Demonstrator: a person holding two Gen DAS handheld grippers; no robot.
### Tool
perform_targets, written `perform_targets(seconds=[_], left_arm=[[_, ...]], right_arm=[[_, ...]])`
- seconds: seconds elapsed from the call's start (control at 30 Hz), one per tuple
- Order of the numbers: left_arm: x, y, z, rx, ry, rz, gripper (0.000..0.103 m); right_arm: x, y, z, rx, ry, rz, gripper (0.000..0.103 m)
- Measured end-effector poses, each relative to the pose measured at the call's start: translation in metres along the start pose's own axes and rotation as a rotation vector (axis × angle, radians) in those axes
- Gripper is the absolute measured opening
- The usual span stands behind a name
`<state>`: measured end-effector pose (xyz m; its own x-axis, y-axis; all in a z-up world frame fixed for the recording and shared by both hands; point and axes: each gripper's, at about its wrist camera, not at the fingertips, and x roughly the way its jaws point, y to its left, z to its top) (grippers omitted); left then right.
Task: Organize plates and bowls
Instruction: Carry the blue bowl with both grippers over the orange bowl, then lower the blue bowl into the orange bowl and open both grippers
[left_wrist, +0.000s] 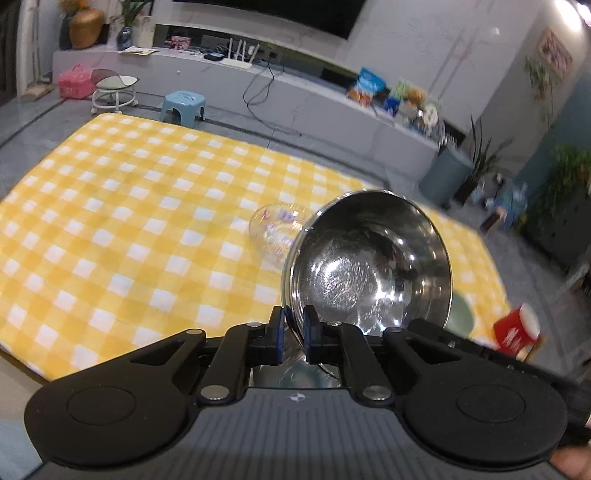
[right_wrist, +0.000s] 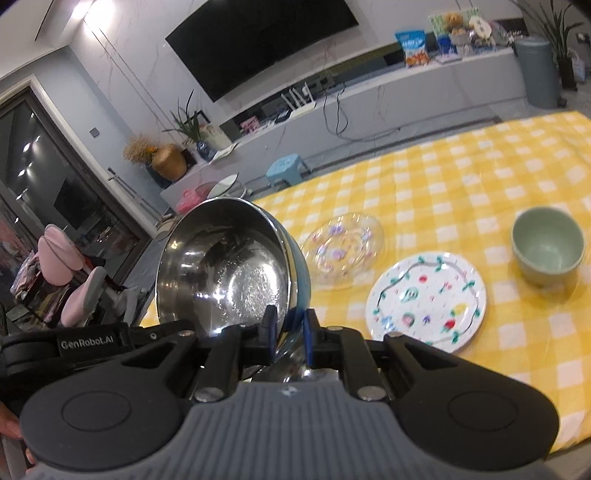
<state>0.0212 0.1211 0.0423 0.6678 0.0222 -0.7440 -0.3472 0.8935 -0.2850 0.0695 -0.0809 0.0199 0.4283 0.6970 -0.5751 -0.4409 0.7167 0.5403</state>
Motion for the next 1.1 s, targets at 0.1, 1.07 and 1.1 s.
perform_targets(seconds=[0.1,1.07,1.1], left_arm=[[0.005,0.0,-0.007,0.021,0.027,0.001,0.012],[0.045,-0.013,-0.03,0.185,0.248,0.079,0.028],[0.045,-0.013,-0.03,0.182,0.245,0.078,0.028]], right_arm=[[0.002,-0.002,-0.008,0.025,0.024,0.004,0.012],[0.028,-0.03,-0.041,0.059,0.237,-0.037,0.026],[0.027,-0.031,-0.04,0.066,0.238,-0.03,0.028]])
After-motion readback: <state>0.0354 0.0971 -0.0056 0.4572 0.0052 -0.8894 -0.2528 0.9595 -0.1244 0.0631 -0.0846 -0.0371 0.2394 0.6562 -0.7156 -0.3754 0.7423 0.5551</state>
